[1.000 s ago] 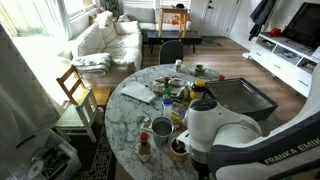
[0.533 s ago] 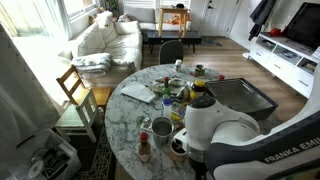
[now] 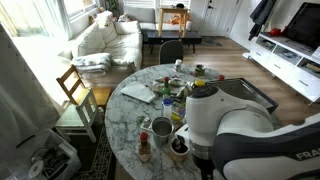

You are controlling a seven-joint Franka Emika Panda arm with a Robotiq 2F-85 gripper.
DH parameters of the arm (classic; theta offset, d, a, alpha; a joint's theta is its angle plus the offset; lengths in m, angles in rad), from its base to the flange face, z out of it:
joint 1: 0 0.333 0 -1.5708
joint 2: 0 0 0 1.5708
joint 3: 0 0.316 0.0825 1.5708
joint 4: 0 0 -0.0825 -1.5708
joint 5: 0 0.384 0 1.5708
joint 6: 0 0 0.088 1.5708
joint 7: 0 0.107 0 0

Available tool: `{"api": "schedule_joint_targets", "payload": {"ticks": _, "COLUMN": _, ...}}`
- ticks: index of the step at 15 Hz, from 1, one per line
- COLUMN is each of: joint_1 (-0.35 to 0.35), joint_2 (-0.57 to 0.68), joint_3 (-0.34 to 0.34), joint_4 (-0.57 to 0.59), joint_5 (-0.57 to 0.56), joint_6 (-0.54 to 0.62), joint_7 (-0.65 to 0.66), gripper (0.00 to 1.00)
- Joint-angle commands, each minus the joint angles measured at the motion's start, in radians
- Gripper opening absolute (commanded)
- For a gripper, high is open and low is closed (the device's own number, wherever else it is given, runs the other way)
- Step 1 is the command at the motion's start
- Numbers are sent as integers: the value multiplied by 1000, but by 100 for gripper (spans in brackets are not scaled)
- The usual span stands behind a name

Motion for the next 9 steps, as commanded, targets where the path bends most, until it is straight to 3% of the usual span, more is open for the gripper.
{"api": "schedule_joint_targets", "payload": {"ticks": 1, "joint_1": 4, "joint_2": -129, "joint_3": -15, "joint_4": -59, "joint_5": 25, "joint_6": -61, "joint_7": 55, "gripper": 7}}
{"api": "schedule_joint_targets", "payload": {"ticks": 5, "joint_1": 7, "joint_2": -165, "joint_3": -56, "joint_4": -97, "joint_5": -22, "joint_6": -20, "joint_7": 172, "gripper": 7}}
{"api": "schedule_joint_targets", "payload": {"ticks": 6, "joint_1": 14, "joint_2": -135, "joint_3": -52, "joint_4": -50, "joint_5": -2, "joint_6": -47, "joint_7": 116, "gripper": 30}}
{"api": "schedule_joint_targets", "payload": {"ticks": 9, "joint_1": 12, "joint_2": -144, "joint_3": -65, "joint_4": -65, "joint_5": -5, "joint_6": -45, "joint_7": 141, "gripper": 30}}
